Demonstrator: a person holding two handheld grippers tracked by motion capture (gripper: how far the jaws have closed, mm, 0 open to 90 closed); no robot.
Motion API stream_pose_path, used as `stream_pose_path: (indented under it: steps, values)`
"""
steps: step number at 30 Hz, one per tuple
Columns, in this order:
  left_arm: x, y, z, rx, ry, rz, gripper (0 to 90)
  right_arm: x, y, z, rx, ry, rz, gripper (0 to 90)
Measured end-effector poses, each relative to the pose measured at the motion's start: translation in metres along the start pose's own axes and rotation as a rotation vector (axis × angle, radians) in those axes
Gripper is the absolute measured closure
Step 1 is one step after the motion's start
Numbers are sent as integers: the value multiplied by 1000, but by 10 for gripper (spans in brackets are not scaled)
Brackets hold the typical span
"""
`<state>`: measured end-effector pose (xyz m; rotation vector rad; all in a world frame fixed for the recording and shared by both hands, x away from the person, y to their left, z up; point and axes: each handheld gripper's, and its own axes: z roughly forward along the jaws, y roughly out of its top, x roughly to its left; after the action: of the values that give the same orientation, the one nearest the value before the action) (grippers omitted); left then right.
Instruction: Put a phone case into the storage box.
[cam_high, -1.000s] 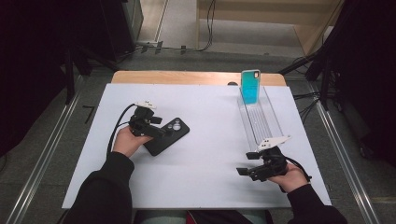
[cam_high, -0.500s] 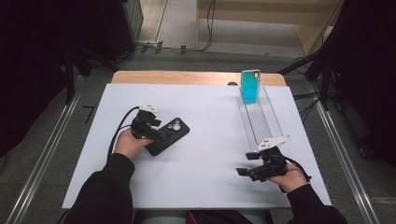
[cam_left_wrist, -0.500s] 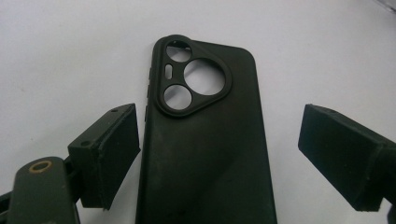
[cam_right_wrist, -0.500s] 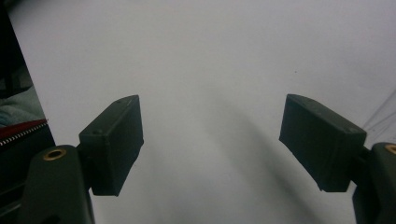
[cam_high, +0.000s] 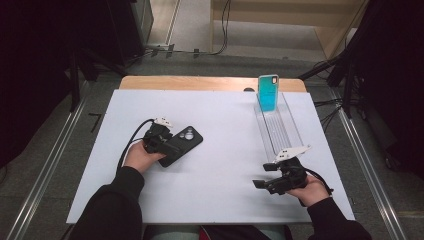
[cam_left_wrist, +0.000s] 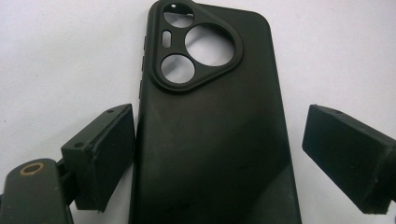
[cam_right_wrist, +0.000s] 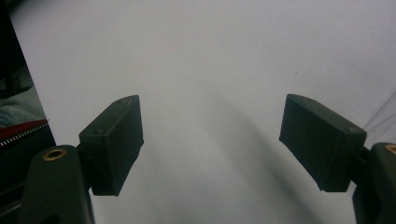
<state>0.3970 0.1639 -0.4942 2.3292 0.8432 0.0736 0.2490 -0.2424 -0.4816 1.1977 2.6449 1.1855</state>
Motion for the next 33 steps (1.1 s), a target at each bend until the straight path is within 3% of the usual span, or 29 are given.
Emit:
stream_pose_path:
  steps: [6,17,24,33]
  values:
    - [-5,-6,2,-37,34,8,100,0,0,0,1,-1,-2,198]
    - [-19,-12,8,-44,146,109,103,1,0,0,3,-2,-4,199]
    - [-19,-15,8,-68,154,100,122,1,0,0,2,-1,-3,199]
    - [-20,-11,7,-37,156,92,144,1,0,0,2,-2,-5,199]
